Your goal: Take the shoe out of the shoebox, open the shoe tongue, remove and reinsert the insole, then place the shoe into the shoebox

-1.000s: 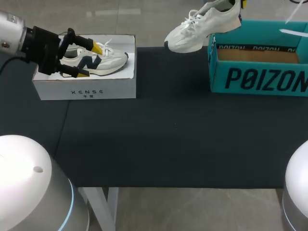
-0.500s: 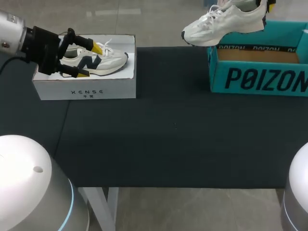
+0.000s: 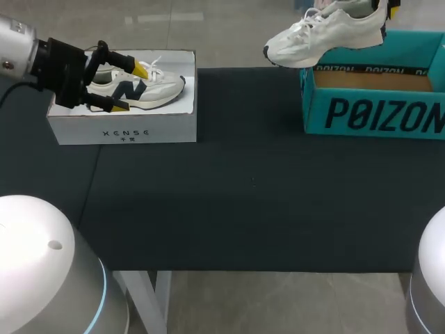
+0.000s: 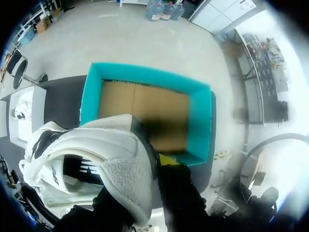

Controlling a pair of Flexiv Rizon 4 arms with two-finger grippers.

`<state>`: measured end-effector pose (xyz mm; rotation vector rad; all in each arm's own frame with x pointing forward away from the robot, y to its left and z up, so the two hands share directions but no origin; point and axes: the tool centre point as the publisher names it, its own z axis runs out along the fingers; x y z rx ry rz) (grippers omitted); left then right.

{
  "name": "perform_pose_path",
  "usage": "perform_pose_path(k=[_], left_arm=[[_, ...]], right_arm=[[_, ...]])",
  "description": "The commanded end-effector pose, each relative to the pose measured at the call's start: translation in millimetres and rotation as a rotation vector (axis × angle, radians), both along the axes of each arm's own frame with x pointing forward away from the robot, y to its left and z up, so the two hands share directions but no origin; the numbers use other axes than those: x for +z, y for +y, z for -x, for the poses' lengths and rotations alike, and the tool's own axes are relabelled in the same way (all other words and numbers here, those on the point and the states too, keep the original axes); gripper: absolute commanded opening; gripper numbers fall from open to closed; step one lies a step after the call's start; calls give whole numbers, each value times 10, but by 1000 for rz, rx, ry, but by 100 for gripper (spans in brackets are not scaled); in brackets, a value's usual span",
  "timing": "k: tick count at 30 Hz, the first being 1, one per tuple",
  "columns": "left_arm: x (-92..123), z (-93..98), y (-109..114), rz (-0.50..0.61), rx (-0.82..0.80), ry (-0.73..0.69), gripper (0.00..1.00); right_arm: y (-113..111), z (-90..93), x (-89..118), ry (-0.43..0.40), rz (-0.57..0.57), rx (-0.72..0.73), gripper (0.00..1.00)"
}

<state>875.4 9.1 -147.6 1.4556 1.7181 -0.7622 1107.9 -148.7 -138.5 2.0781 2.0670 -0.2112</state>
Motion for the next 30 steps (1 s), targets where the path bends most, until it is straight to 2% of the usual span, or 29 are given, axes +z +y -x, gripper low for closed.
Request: perform_pose_path(k=[1,5,10,14,18,23,30], left_arm=[[3,-6,-6,-3,0,1,100],[3,-6,-6,-3,0,1,100],[3,-6,-6,-3,0,1,100],[3,-6,-6,-3,0,1,100],[3,-6,-6,-3,0,1,100],[3,-6,-6,-3,0,1,100],[3,-6,-6,-3,0,1,100]], right_arm=[[-6,11,13,-3,-2,0,0],[-52,-8,12,-13,7,-15,0],[-366,-24,42,-27,-28,-74,0],[-637,8,-11,-40,-15,-122,0],[-895,21,-65,-50,-54,-151,0],[-1166,-27,-182,-26,-95,-201,0],[-1395,-74,-416,-92,-27,-248,0]])
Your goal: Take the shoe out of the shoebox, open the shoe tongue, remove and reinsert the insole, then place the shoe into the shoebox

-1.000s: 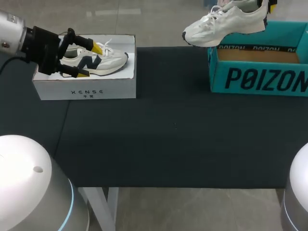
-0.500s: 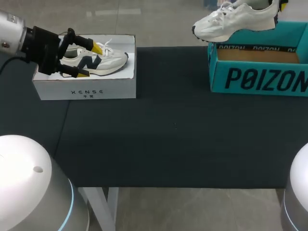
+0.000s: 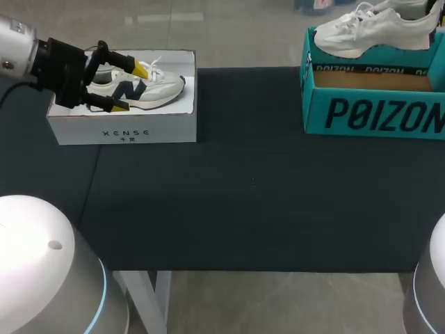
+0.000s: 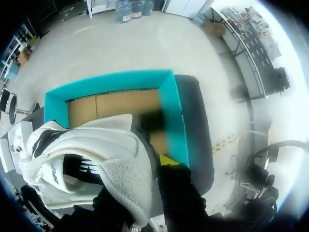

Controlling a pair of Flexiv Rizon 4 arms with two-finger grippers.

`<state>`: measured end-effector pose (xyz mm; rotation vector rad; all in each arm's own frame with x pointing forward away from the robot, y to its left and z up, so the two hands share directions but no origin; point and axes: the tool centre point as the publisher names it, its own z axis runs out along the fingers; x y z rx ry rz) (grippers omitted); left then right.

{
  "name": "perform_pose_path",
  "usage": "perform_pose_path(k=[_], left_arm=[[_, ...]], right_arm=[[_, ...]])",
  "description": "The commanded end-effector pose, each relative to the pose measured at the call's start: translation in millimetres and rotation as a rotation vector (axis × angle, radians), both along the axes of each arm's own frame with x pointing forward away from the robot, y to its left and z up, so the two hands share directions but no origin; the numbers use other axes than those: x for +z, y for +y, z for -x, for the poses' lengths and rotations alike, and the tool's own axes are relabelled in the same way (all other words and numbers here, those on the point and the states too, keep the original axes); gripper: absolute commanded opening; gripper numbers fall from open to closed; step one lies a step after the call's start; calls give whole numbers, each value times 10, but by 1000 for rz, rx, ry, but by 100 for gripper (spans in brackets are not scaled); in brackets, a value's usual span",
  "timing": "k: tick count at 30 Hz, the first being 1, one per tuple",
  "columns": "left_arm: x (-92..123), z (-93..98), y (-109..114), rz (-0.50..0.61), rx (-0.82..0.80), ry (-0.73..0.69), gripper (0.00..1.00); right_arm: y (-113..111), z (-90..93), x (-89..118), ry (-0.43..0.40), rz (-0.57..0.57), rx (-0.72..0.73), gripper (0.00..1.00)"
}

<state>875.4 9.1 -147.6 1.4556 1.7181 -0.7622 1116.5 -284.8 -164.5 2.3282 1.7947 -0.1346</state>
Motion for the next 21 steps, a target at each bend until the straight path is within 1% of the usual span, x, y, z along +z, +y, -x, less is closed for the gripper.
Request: perform_pose_path(k=[1,7,11,21], left_arm=[[3,-6,-6,-3,0,1,100],[3,-6,-6,-3,0,1,100],[3,-6,-6,-3,0,1,100],[3,-6,-6,-3,0,1,100]], right_arm=[[-58,6,-208,-30,34,-19,0],[-186,5,-478,-46,48,-59,0],[-253,61,-692,-54,38,-59,0],[-361,182,-1098,-12,64,-55,0]])
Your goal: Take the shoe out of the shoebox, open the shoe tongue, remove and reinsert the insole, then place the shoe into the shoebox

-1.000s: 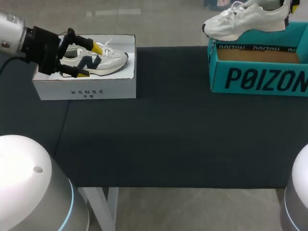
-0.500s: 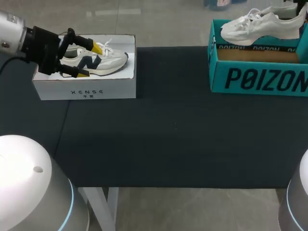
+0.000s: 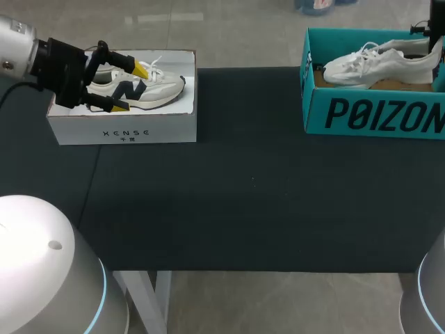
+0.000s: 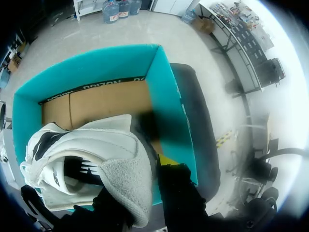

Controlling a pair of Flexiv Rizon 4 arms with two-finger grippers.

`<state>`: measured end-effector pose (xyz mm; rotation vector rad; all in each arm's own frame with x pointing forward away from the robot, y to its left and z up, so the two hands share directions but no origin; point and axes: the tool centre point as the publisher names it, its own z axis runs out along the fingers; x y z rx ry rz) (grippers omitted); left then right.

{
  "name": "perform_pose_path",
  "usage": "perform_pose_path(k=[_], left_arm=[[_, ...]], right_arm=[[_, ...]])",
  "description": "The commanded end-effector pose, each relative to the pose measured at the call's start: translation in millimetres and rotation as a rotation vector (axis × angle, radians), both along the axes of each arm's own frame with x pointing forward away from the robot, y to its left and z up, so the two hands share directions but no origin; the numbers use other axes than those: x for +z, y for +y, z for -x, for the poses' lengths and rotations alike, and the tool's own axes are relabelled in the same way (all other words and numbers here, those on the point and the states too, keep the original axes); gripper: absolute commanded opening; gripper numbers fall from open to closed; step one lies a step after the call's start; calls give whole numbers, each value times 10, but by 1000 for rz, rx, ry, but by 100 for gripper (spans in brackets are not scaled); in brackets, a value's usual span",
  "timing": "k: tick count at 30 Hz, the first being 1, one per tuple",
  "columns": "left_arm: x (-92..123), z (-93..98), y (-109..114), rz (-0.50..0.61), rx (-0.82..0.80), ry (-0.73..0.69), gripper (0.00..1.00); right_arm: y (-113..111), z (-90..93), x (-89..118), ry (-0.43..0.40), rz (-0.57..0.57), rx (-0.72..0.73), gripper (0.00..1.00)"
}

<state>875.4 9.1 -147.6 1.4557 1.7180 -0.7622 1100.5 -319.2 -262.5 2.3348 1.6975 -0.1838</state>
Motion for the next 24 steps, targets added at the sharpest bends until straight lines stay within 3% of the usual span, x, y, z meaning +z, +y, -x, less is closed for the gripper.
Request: perform_pose_path(k=[1,15,24], left_arm=[[3,-6,-5,-3,0,1,100],[3,-6,-5,-3,0,1,100],[3,-6,-5,-3,0,1,100]], right_arm=[[-22,26,-133,-2,3,1,0],[-90,179,-574,45,12,-12,0],[-127,142,-844,53,9,-43,0]])
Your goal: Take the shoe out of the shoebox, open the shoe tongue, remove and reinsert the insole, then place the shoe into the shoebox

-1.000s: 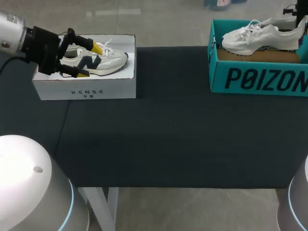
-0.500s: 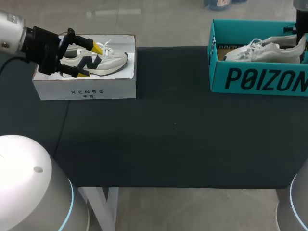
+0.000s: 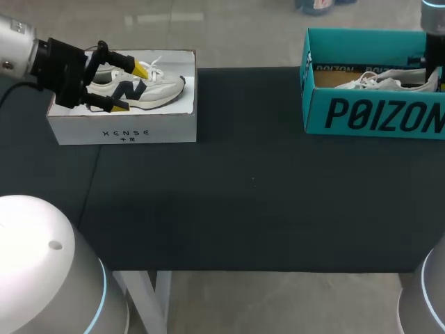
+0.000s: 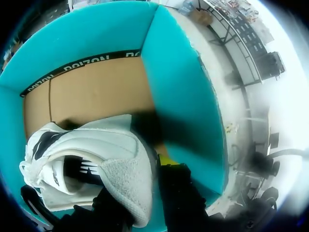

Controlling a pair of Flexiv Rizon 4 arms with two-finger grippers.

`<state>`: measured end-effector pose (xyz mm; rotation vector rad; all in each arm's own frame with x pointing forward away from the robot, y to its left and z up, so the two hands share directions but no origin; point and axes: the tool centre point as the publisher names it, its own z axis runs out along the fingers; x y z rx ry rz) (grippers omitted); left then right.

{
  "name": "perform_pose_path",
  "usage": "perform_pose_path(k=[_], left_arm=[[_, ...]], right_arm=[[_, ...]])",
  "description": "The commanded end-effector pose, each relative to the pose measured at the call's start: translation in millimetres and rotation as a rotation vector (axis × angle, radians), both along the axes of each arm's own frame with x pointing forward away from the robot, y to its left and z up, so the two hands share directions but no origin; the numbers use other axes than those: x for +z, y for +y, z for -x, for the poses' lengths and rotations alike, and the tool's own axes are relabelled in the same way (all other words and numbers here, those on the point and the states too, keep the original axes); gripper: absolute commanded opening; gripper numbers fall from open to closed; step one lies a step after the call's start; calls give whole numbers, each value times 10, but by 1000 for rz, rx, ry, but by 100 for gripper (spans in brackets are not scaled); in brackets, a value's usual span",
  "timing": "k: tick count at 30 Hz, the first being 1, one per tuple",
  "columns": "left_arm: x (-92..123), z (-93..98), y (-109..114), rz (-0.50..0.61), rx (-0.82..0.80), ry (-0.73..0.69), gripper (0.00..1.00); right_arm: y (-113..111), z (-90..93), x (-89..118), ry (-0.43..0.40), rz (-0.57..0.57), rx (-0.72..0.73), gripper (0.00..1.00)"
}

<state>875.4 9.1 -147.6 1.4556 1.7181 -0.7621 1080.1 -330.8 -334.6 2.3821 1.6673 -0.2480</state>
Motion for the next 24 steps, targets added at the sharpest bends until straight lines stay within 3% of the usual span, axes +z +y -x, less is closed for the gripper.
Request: perform_pose_path(k=[1,9,11,13,15,16,21,24], left_arm=[[3,-6,-6,-3,0,1,100],[3,-6,-6,-3,0,1,100],[3,-6,-6,-3,0,1,100],[3,-6,-6,-3,0,1,100],[3,-6,-6,-3,0,1,100],[3,-6,-6,-3,0,1,100],[3,-6,-6,-3,0,1,100],[3,-6,-6,-3,0,1,100]], right_arm=[[-13,-62,-153,18,16,-6,0],[-124,-30,-306,60,33,-42,0],[-141,-35,-318,66,44,-49,42],[-170,-47,-298,67,40,-66,50],[-196,-60,-251,62,37,-75,73],[-202,-61,-225,61,36,-76,78],[-199,-38,-9,34,33,-76,69],[-178,-25,195,9,7,-76,71]])
